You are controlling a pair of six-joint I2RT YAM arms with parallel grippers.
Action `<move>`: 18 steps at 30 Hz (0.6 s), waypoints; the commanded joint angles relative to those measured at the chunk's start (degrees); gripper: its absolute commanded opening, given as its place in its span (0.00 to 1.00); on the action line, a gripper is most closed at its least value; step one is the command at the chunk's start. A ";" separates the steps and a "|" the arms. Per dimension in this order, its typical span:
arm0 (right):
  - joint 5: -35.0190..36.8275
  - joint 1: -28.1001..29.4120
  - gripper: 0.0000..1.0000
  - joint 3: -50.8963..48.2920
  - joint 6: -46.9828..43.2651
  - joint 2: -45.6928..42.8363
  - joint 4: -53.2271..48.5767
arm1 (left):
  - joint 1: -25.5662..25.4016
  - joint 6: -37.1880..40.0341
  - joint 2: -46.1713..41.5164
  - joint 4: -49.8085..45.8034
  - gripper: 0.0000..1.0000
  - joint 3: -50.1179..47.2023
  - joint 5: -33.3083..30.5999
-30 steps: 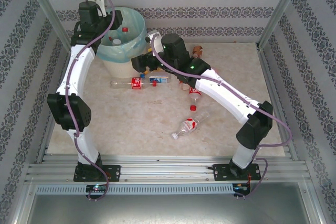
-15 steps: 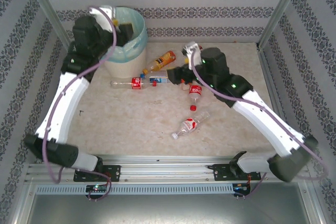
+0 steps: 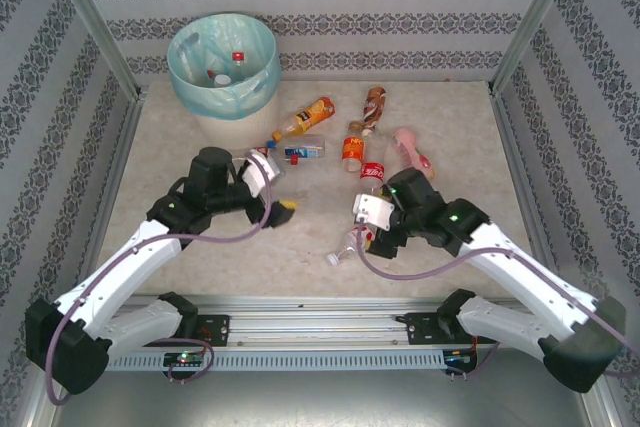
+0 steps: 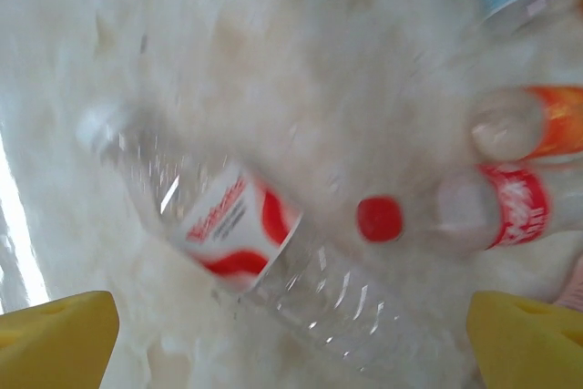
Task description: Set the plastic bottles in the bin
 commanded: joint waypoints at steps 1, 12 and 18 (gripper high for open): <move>3.22 0.76 0.98 -1.91 -10.07 3.18 -2.05 | -2.72 14.29 -3.12 -6.98 1.00 0.63 5.63; -0.32 -1.37 0.98 -3.75 -16.97 14.37 5.73 | -3.37 21.35 -4.63 -11.46 1.00 -3.81 2.44; -0.51 -2.32 0.98 -3.20 -19.30 20.80 10.04 | -3.56 22.58 -4.83 -12.49 1.00 -4.81 -1.22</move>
